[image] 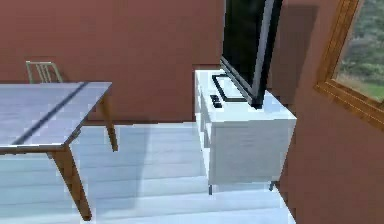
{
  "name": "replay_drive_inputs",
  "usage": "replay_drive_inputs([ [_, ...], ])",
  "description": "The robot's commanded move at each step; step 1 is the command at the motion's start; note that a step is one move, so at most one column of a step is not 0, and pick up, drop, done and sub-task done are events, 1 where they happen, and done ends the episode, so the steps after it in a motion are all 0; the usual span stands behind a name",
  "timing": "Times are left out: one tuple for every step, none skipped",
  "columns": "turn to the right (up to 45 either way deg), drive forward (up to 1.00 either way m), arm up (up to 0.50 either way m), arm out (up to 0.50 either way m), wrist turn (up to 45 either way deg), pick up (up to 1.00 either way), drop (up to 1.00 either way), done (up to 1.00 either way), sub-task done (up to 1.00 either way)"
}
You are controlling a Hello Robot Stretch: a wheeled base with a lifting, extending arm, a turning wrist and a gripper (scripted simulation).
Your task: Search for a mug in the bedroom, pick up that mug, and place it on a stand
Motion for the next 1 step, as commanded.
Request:
replay_drive_inputs([
  [-45.0, 0.00, 0.00, 0.00, 0.0, 0.00, 0.00, 0.00, 0.00],
])
